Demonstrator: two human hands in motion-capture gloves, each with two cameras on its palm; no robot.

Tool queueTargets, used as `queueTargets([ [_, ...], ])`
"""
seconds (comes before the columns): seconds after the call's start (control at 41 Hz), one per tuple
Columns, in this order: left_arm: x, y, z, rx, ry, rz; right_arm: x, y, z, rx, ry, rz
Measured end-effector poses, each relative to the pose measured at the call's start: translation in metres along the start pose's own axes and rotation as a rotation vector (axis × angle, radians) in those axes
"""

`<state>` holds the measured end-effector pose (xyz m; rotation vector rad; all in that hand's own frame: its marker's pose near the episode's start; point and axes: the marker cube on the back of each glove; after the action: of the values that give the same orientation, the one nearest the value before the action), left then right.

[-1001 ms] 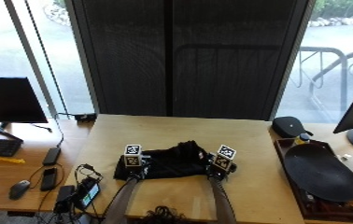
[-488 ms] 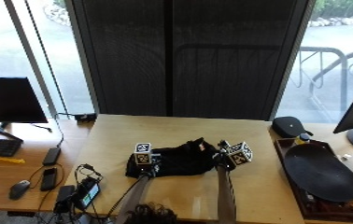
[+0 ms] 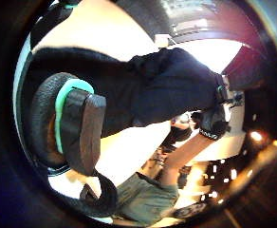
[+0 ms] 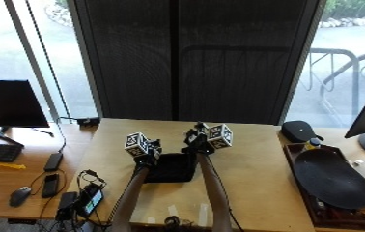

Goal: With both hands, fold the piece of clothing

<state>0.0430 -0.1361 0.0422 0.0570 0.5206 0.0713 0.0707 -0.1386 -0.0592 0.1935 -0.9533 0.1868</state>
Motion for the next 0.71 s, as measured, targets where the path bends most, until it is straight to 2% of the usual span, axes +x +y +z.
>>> queueTargets([
  [0.073, 0.003, 0.001, -0.038, 0.109, -0.087, -0.019, -0.028, -0.003, 0.029, 0.064, 0.129, -0.006],
  [0.146, 0.007, 0.004, -0.076, 0.227, -0.15, 0.001, -0.061, 0.007, 0.062, 0.064, 0.213, -0.121],
  [0.244, 0.007, 0.012, -0.108, 0.28, -0.149, 0.0, -0.093, 0.027, 0.1, 0.032, 0.277, -0.24],
  [0.366, -0.025, 0.004, -0.119, 0.31, -0.168, -0.071, -0.089, 0.039, 0.159, -0.048, 0.297, -0.296],
  [0.537, -0.047, 0.008, -0.125, 0.317, -0.124, -0.105, -0.06, 0.053, 0.222, -0.114, 0.394, -0.321],
  [0.659, -0.057, 0.011, -0.122, 0.325, -0.127, -0.097, -0.032, 0.071, 0.262, -0.218, 0.43, -0.258],
  [0.708, -0.051, 0.013, -0.123, 0.342, -0.098, -0.051, -0.021, 0.08, 0.273, -0.286, 0.449, -0.2],
])
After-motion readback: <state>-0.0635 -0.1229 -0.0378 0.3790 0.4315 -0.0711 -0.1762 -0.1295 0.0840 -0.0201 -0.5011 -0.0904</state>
